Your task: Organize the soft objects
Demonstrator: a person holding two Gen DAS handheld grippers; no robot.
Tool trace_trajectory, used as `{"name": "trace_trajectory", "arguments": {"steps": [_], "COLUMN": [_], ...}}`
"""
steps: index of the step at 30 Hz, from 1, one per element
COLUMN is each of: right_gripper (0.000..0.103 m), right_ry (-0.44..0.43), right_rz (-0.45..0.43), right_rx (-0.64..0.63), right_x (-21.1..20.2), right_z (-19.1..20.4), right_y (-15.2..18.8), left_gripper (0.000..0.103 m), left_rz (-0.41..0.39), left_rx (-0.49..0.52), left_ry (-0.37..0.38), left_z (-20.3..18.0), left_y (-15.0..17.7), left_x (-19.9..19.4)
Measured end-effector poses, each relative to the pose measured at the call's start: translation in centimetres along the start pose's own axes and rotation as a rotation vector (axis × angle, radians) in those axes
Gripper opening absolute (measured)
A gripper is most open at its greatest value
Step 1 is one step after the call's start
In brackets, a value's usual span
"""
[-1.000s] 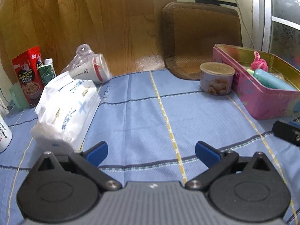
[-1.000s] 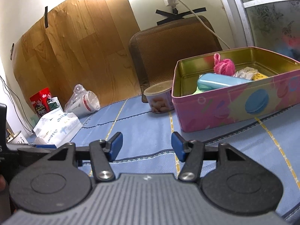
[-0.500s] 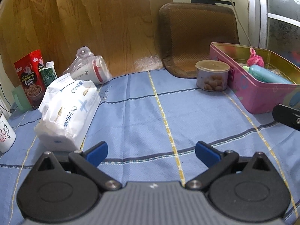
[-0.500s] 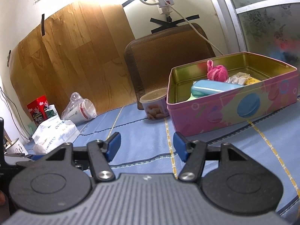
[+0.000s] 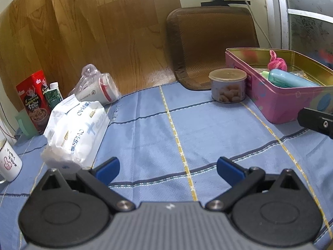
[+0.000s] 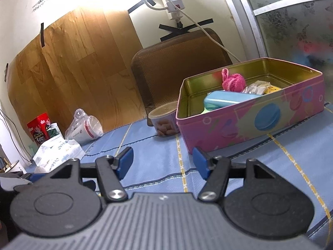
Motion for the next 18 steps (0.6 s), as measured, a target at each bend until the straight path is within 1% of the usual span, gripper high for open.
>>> {"name": "trace_trajectory", "arguments": {"steps": [10,18], "right_gripper": [0.066,0.066], "right_ry": [0.010,0.021], "right_rz": [-0.006,-0.036], "right_rx": [0.024,0.013], "right_x": [0.1,-0.3], "right_z": [-1.0,-0.8], "right_y": [-0.1,-0.1], "left_gripper": [0.103,0.103], "left_rz": [-0.008,-0.021], "left_rx": [0.016,0.026], "left_ry": [0.007,0.009], "left_z": [-0.6,-0.8], "left_y": [0.0,-0.1], "left_x": [-0.1,-0.4]}}
Point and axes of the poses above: each gripper's, at about its wrist camera, not at the fingertips, and x roughly the way its jaws point, z to its left, y to its underside, the point moved 3 cm from there along x, roughly the way its jaws point, and after that the axes turned 3 degrees about z, right-handed, at the moved point
